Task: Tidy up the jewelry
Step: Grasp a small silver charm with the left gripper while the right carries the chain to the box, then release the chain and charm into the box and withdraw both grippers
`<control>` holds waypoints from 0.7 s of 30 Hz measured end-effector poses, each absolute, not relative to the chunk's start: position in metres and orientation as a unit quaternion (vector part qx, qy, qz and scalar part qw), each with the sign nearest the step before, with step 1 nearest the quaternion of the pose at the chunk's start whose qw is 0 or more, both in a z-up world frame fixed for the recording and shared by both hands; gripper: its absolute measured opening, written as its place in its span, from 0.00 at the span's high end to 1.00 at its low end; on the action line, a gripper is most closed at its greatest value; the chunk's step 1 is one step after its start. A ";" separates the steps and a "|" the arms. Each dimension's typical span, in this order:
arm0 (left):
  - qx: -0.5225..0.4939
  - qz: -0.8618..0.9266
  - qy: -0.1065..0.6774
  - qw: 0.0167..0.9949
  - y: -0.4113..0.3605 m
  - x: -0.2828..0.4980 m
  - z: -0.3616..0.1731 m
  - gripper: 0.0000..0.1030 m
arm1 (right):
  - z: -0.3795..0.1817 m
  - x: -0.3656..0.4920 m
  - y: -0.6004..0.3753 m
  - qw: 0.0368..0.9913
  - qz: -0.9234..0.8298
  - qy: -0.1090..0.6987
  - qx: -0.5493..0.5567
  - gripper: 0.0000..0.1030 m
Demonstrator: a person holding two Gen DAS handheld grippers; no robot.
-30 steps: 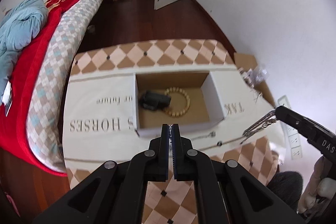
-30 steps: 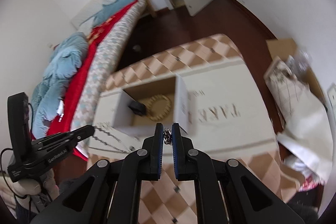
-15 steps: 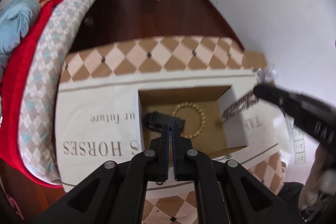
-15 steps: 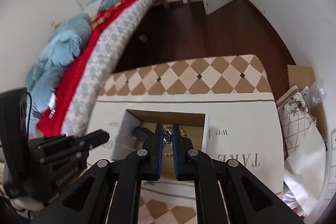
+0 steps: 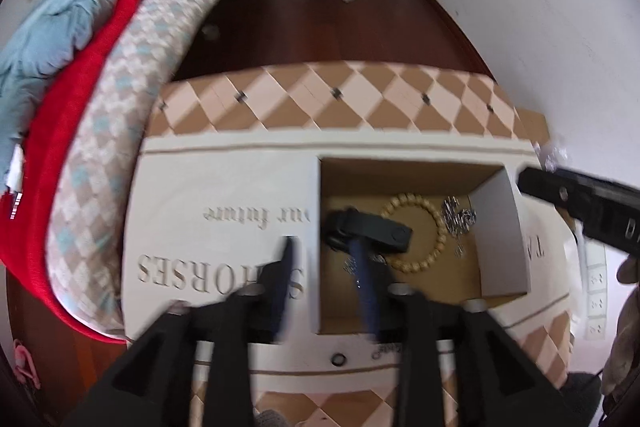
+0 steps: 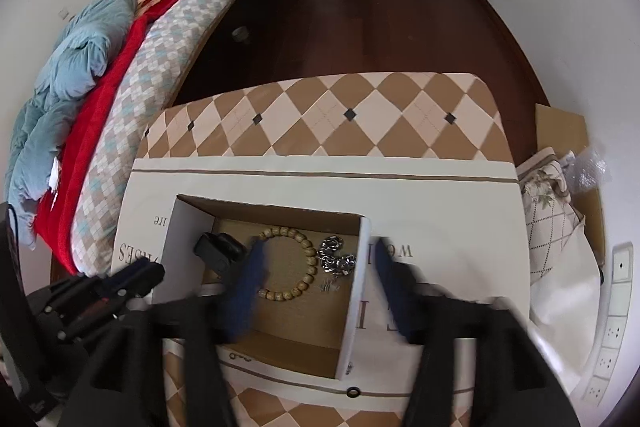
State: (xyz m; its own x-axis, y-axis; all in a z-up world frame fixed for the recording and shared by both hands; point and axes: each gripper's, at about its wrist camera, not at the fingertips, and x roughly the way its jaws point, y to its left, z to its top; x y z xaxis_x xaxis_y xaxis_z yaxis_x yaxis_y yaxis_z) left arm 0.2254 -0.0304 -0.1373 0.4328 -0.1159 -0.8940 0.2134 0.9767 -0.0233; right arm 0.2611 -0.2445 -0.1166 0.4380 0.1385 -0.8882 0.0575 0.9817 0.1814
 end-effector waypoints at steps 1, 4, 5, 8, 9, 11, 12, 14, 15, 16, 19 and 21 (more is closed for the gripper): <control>0.049 -0.087 0.512 0.853 -0.027 0.223 -0.133 0.32 | -0.115 0.259 -0.245 0.845 0.020 0.528 0.089 0.37; 0.052 -0.063 0.484 0.872 -0.020 0.223 -0.122 0.16 | -0.112 0.248 -0.244 0.850 -0.005 0.523 0.064 0.22; 0.053 -0.057 0.481 0.873 -0.018 0.224 -0.120 0.09 | -0.112 0.243 -0.243 0.852 -0.018 0.521 0.049 0.11; 0.053 -0.043 0.479 0.875 -0.013 0.222 -0.119 0.00 | -0.113 0.229 -0.238 0.855 -0.044 0.516 0.013 0.00; 0.053 -0.041 0.479 0.875 -0.012 0.221 -0.119 0.00 | -0.114 0.226 -0.237 0.855 -0.047 0.516 0.010 0.00; 0.054 -0.029 0.475 0.878 -0.009 0.217 -0.119 0.00 | -0.119 0.217 -0.233 0.855 -0.054 0.516 0.009 0.00; 0.059 -0.024 0.472 0.879 -0.007 0.215 -0.120 0.00 | -0.120 0.214 -0.231 0.855 -0.060 0.516 0.005 0.00; 0.062 -0.022 0.472 0.879 -0.007 0.211 -0.120 0.00 | -0.124 0.208 -0.229 0.855 -0.070 0.514 0.005 0.00; 0.063 -0.020 0.473 0.878 -0.006 0.209 -0.120 0.00 | -0.125 0.206 -0.228 0.855 -0.073 0.513 0.007 0.00; 0.066 -0.019 0.473 0.878 -0.006 0.207 -0.120 0.00 | -0.126 0.204 -0.227 0.855 -0.074 0.514 0.009 0.00; 0.069 -0.018 0.473 0.878 -0.005 0.200 -0.117 0.00 | -0.126 0.197 -0.226 0.856 -0.080 0.511 0.014 0.00; 0.070 -0.018 0.469 0.880 -0.005 0.194 -0.112 0.00 | -0.124 0.194 -0.226 0.857 -0.083 0.509 0.020 0.00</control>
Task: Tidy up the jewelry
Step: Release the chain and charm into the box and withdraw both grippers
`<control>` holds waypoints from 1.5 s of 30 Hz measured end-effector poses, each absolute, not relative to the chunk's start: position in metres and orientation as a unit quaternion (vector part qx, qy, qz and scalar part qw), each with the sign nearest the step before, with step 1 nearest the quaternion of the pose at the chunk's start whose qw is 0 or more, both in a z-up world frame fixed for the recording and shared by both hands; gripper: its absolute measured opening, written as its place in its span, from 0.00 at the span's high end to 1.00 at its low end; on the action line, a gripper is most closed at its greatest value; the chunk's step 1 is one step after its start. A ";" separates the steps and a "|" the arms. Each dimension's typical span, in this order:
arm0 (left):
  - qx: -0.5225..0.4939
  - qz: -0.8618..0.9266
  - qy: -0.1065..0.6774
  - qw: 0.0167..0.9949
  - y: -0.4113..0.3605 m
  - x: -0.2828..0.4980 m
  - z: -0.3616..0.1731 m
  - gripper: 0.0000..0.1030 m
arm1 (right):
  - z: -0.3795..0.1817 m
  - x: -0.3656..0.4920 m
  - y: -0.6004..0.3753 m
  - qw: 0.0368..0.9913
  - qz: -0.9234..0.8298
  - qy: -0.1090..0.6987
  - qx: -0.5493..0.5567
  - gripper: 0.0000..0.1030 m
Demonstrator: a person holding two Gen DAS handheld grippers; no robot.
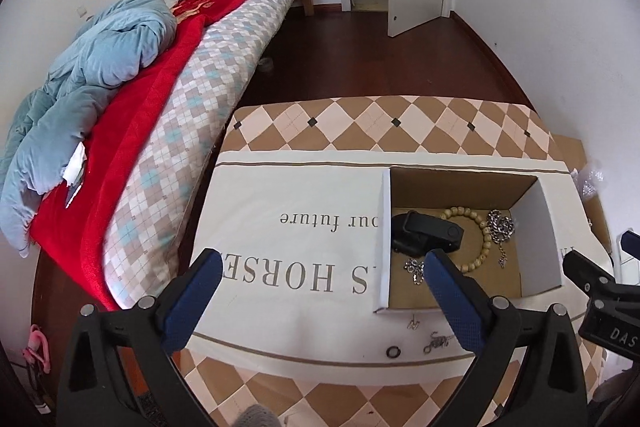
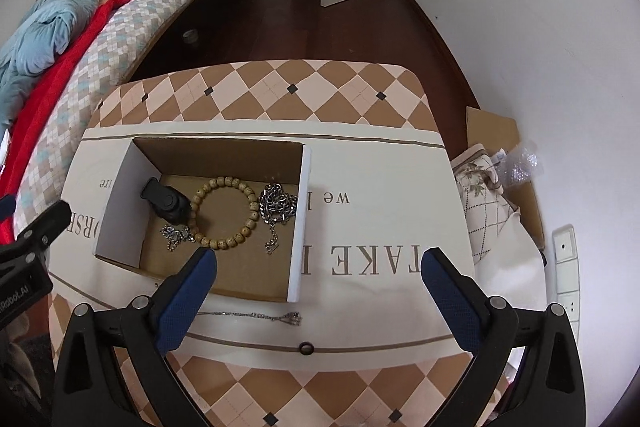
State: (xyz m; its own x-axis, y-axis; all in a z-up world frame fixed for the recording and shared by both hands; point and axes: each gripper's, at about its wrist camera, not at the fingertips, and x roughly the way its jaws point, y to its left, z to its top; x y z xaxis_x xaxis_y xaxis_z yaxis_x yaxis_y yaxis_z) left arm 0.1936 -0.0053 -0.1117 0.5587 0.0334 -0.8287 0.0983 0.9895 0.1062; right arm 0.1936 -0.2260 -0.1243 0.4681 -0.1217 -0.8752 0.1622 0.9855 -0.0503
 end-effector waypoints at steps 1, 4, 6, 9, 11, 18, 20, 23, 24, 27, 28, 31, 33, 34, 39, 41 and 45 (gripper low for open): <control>0.072 -0.017 0.468 0.881 -0.006 0.191 -0.109 0.00 | -0.123 0.191 -0.226 0.857 -0.084 0.508 0.022 0.00; 0.074 -0.016 0.462 0.884 -0.005 0.180 -0.099 0.00 | -0.115 0.183 -0.226 0.862 -0.088 0.499 0.026 0.00; 0.072 -0.012 0.456 0.887 -0.004 0.171 -0.090 0.00 | -0.107 0.176 -0.225 0.866 -0.088 0.491 0.030 0.00; 0.074 -0.006 0.445 0.892 -0.005 0.158 -0.075 0.01 | -0.092 0.162 -0.220 0.875 -0.091 0.475 0.032 0.00; 0.078 0.000 0.431 0.899 -0.005 0.147 -0.064 0.01 | -0.081 0.150 -0.217 0.880 -0.094 0.464 0.030 0.00; 0.071 0.000 0.400 0.914 -0.004 0.113 -0.032 0.01 | -0.048 0.108 -0.204 0.897 -0.092 0.432 0.026 0.00; 0.065 0.000 0.393 0.917 -0.002 0.103 -0.023 0.01 | -0.040 0.098 -0.202 0.900 -0.093 0.425 0.022 0.00; 0.060 0.001 0.383 0.922 0.001 0.091 -0.013 0.01 | -0.027 0.082 -0.200 0.906 -0.096 0.412 0.019 0.00; 0.059 0.003 0.379 0.923 0.002 0.086 -0.009 0.01 | -0.023 0.077 -0.199 0.908 -0.095 0.407 0.020 0.00; 0.060 0.010 0.368 0.928 0.003 0.075 0.001 0.00 | -0.010 0.064 -0.196 0.914 -0.094 0.394 0.020 0.00; 0.061 0.013 0.365 0.929 0.003 0.072 0.004 0.01 | -0.006 0.060 -0.195 0.916 -0.093 0.391 0.020 0.00; 0.066 0.015 0.361 0.930 0.002 0.064 0.010 0.01 | 0.002 0.050 -0.193 0.919 -0.087 0.383 0.023 0.00; 0.068 0.012 0.365 0.929 0.002 0.061 0.011 0.01 | 0.004 0.045 -0.192 0.920 -0.082 0.382 0.028 0.00; 0.065 0.009 0.367 0.928 0.003 0.060 0.011 0.00 | 0.005 0.043 -0.192 0.921 -0.079 0.381 0.030 0.00; 0.051 0.016 0.372 0.927 0.009 0.065 -0.004 0.00 | -0.010 0.036 -0.203 0.917 -0.060 0.389 0.069 0.00; 0.050 0.039 0.372 0.926 0.013 0.071 -0.017 0.00 | -0.027 0.040 -0.211 0.910 -0.069 0.401 0.077 0.00; 0.061 0.082 0.385 0.917 0.020 0.086 -0.050 0.00 | -0.066 0.047 -0.229 0.894 -0.072 0.431 0.104 0.28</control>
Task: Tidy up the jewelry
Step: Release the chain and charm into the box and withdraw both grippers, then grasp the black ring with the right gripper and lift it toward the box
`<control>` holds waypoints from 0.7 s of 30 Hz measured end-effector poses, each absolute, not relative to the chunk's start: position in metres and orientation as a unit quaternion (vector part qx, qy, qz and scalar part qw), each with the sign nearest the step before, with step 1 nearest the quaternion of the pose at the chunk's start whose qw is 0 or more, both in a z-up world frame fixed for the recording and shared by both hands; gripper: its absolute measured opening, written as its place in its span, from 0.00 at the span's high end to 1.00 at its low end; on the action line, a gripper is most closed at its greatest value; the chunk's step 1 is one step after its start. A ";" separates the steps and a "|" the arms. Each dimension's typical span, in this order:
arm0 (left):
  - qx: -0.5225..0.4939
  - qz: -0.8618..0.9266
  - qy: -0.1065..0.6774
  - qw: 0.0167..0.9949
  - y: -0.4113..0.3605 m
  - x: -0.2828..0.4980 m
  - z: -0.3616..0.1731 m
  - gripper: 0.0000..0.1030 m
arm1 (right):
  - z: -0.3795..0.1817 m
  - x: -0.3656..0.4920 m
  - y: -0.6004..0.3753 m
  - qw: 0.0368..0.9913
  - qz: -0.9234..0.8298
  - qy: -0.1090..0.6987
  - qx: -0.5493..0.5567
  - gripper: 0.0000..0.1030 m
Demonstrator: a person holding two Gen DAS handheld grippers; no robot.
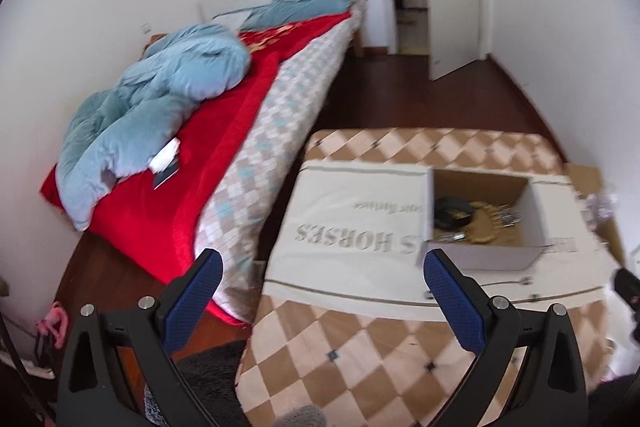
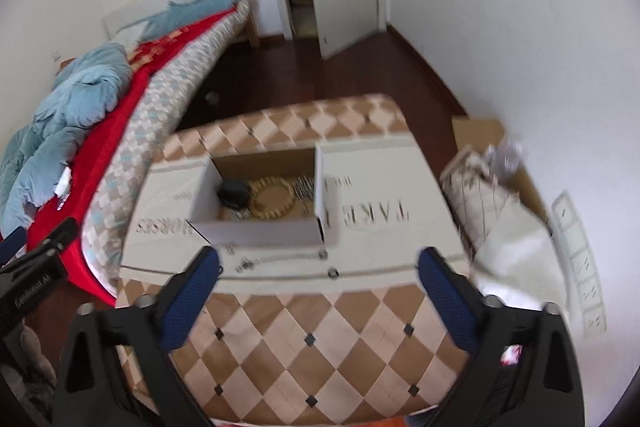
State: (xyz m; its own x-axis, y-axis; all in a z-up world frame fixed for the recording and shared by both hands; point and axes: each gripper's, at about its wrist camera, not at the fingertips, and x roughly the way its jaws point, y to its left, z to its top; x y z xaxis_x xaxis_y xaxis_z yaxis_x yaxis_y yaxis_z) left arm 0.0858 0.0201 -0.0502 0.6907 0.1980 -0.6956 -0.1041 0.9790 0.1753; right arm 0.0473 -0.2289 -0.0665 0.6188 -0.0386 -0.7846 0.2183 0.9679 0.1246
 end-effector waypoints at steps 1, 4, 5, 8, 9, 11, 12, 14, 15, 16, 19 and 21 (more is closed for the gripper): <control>0.064 0.092 0.393 0.913 0.022 0.091 -0.061 0.00 | -0.078 0.050 -0.234 0.889 -0.077 0.439 0.109 0.32; 0.072 0.118 0.412 0.901 0.029 0.102 -0.090 0.00 | -0.114 0.058 -0.248 0.875 -0.076 0.460 0.130 0.34; 0.074 0.124 0.421 0.896 0.031 0.106 -0.099 0.00 | -0.128 0.061 -0.252 0.871 -0.075 0.468 0.133 0.36; 0.079 0.134 0.446 0.881 0.035 0.117 -0.124 0.00 | -0.160 0.074 -0.258 0.863 -0.057 0.479 0.148 0.37; 0.081 0.137 0.456 0.876 0.035 0.121 -0.133 0.00 | -0.170 0.079 -0.258 0.862 -0.054 0.482 0.148 0.38; 0.086 0.142 0.470 0.867 0.037 0.128 -0.147 0.00 | -0.185 0.091 -0.257 0.859 -0.045 0.488 0.150 0.42; 0.089 0.143 0.473 0.865 0.037 0.130 -0.151 0.00 | -0.193 0.098 -0.255 0.858 -0.047 0.491 0.142 0.43; 0.094 0.145 0.480 0.860 0.036 0.134 -0.159 0.00 | -0.204 0.107 -0.251 0.857 -0.045 0.497 0.129 0.48; 0.097 0.145 0.483 0.858 0.035 0.137 -0.163 0.00 | -0.210 0.112 -0.247 0.856 -0.043 0.501 0.120 0.51; 0.097 0.143 0.485 0.857 0.034 0.139 -0.166 0.00 | -0.213 0.115 -0.244 0.856 -0.040 0.503 0.113 0.52; 0.105 0.136 0.496 0.851 0.029 0.144 -0.176 0.00 | -0.227 0.121 -0.233 0.853 -0.045 0.513 0.082 0.58; 0.108 0.128 0.503 0.848 0.026 0.146 -0.180 0.00 | -0.234 0.123 -0.226 0.853 -0.048 0.516 0.064 0.69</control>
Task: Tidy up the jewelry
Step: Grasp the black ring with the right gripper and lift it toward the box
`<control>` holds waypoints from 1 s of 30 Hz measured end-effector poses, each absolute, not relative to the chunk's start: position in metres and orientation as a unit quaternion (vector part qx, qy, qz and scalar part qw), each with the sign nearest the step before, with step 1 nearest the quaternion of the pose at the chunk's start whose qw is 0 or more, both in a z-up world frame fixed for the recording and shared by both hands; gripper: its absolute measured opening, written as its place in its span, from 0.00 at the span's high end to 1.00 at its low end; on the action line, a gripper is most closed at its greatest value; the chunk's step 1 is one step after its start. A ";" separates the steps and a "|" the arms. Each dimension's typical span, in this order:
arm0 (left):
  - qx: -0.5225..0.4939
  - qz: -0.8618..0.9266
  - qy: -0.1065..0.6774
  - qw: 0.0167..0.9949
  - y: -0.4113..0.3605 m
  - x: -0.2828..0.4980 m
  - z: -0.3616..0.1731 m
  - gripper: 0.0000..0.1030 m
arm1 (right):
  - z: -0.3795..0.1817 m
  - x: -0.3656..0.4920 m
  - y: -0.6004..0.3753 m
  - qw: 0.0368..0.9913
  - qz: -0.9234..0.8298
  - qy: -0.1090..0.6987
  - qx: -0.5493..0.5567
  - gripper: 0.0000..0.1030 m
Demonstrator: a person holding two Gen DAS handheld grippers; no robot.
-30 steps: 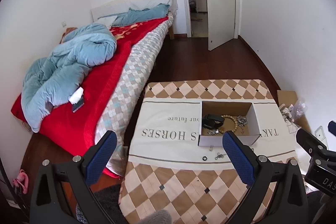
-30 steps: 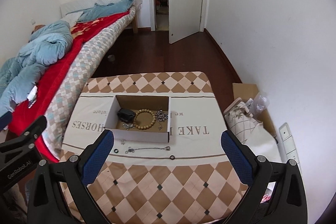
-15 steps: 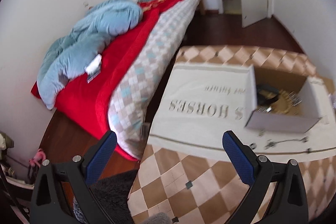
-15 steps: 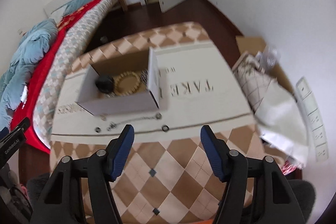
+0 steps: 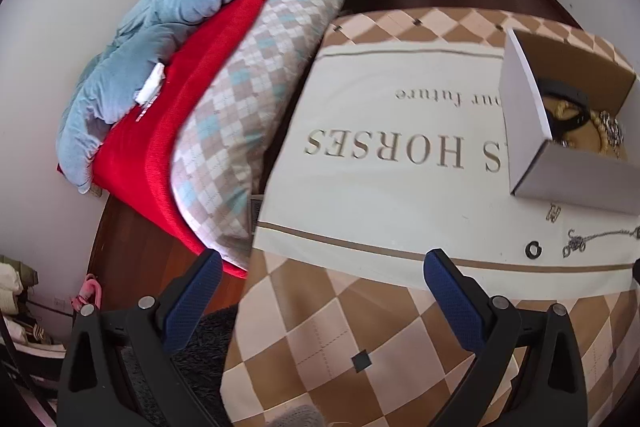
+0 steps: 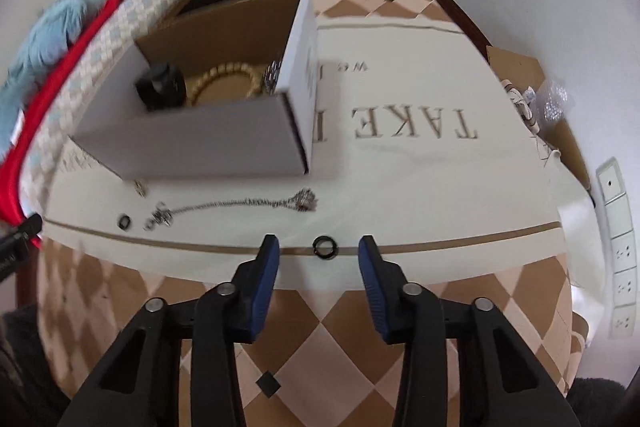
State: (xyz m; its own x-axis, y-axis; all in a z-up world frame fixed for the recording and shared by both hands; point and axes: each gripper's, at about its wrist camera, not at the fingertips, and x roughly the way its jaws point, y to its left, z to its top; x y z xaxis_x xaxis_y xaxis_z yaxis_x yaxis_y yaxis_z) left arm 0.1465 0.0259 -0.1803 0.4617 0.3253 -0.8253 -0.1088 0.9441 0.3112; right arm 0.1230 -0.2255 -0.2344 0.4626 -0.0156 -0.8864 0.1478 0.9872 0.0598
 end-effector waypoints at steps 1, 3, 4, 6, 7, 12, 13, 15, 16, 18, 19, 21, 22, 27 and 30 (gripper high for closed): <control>0.107 0.121 0.507 0.847 0.024 0.148 -0.182 0.00 | -0.235 0.123 -0.222 0.857 -0.051 0.510 0.052 0.74; 0.105 0.105 0.515 0.844 0.019 0.150 -0.185 0.00 | -0.236 0.123 -0.217 0.859 -0.054 0.507 0.038 0.88; 0.103 0.092 0.520 0.843 0.015 0.151 -0.187 0.00 | -0.236 0.123 -0.216 0.861 -0.056 0.505 0.035 0.88; 0.091 0.060 0.531 0.841 0.006 0.154 -0.188 0.01 | -0.236 0.122 -0.217 0.862 -0.055 0.502 0.037 0.88; 0.085 0.043 0.536 0.839 0.000 0.157 -0.189 0.01 | -0.236 0.122 -0.218 0.862 -0.056 0.503 0.040 0.88; 0.085 -0.007 0.562 0.823 -0.032 0.171 -0.197 0.07 | -0.231 0.117 -0.231 0.861 -0.067 0.500 0.063 0.88; 0.087 -0.014 0.567 0.819 -0.038 0.173 -0.199 0.19 | -0.229 0.115 -0.234 0.862 -0.070 0.499 0.065 0.88; 0.083 -0.029 0.577 0.812 -0.049 0.176 -0.205 0.34 | -0.228 0.114 -0.236 0.861 -0.076 0.499 0.059 0.88; 0.080 -0.030 0.570 0.817 -0.051 0.175 -0.203 0.35 | -0.229 0.114 -0.238 0.860 -0.079 0.501 0.059 0.88; 0.079 -0.040 0.573 0.815 -0.057 0.176 -0.205 0.39 | -0.231 0.112 -0.240 0.857 -0.083 0.505 0.060 0.88; 0.075 -0.043 0.571 0.816 -0.058 0.177 -0.205 0.43 | -0.232 0.110 -0.241 0.856 -0.085 0.506 0.060 0.88; 0.075 -0.048 0.570 0.817 -0.062 0.177 -0.206 0.43 | -0.233 0.108 -0.243 0.855 -0.087 0.507 0.063 0.88; 0.075 -0.048 0.569 0.817 -0.064 0.177 -0.206 0.44 | -0.233 0.106 -0.244 0.855 -0.088 0.507 0.065 0.88; 0.070 -0.062 0.567 0.818 -0.067 0.178 -0.205 0.63 | -0.232 0.107 -0.246 0.854 -0.090 0.508 0.068 0.88; 0.077 -0.070 0.566 0.818 -0.073 0.176 -0.204 0.90 | -0.231 0.108 -0.247 0.854 -0.092 0.507 0.070 0.88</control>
State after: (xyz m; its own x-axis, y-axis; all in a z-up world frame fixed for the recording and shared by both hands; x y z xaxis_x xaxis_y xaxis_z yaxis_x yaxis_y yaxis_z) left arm 0.1760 -0.0729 -0.2040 0.3492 -0.0270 -0.9367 0.2007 0.9785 0.0466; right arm 0.1080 -0.2469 -0.2310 0.4700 -0.0856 -0.8785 0.2279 0.9733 0.0271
